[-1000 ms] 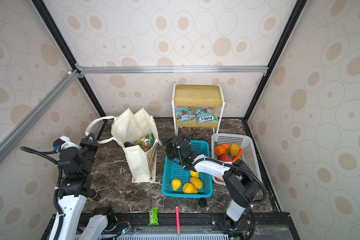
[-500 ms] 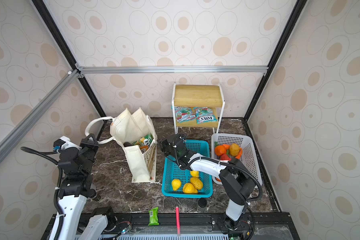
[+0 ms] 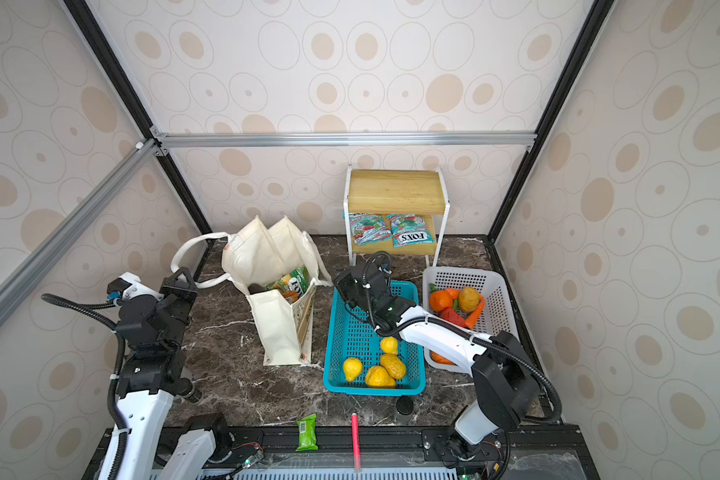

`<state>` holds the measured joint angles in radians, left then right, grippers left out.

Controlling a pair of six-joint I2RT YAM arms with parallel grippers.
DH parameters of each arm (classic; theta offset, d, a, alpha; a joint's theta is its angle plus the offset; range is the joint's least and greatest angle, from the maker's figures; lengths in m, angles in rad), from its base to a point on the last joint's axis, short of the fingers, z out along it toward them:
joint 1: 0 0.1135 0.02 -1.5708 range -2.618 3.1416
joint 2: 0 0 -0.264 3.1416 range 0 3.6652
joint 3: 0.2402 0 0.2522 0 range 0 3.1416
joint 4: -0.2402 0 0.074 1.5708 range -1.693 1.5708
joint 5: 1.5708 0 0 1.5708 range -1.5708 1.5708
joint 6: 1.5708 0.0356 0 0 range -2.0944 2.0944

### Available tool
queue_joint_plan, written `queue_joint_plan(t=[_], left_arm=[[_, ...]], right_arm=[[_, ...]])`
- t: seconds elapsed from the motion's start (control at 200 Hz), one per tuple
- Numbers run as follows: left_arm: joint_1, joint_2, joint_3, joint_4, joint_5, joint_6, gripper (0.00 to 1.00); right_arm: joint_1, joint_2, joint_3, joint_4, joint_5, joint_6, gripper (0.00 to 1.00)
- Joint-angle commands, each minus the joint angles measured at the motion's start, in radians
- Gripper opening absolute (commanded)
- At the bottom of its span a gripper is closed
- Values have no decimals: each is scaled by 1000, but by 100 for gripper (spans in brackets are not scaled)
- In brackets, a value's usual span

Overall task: Place the food into the grocery bag and tie it
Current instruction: 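Close the right gripper on the other white handle of the tote bag, then lift both white handles upward with both grippers, bringing them together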

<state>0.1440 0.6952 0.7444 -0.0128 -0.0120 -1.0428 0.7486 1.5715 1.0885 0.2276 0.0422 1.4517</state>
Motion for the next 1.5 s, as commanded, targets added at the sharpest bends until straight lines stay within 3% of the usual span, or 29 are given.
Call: queue_joint_plan(t=[0.0,0.09,0.26,0.385,0.465,0.555,0.705,0.76,0.82,0.925,1.05,1.145,1.34,1.495], left_arm=[[4,-5,2,26,5,-8,0],[4,-6,0,28,6,-10,0],[3,-8,-7,27,2,-8,0],[4,-3,-14,34,12,-17,0],[4,-3,-13,34,12,-16,0],[5,-4,-13,34,12,-13,0],[4,0,-14,41,16,-12,0],[3,3,-13,38,14,-8,0],[5,3,-10,37,11,-1,0],[3,0,13,25,-5,28,0],[5,7,58,8,-11,98,0],[3,27,98,12,28,165,0],[4,112,140,175,387,301,0],[-6,243,270,102,547,316,0]], right_arm=[[5,73,27,36,-133,15,57],[10,120,75,63,-184,27,63],[37,173,86,106,-157,108,63],[38,249,61,329,-154,272,64],[40,268,118,320,-169,258,62],[48,260,154,266,-134,217,47],[50,264,112,341,-106,257,6],[48,251,97,326,-91,237,0],[47,220,65,312,-52,208,0],[40,140,74,189,0,49,0],[39,49,172,-103,102,-242,0],[39,25,227,-191,122,-459,0],[48,-23,254,-200,46,-813,0],[55,-49,306,-227,10,-1034,0]])
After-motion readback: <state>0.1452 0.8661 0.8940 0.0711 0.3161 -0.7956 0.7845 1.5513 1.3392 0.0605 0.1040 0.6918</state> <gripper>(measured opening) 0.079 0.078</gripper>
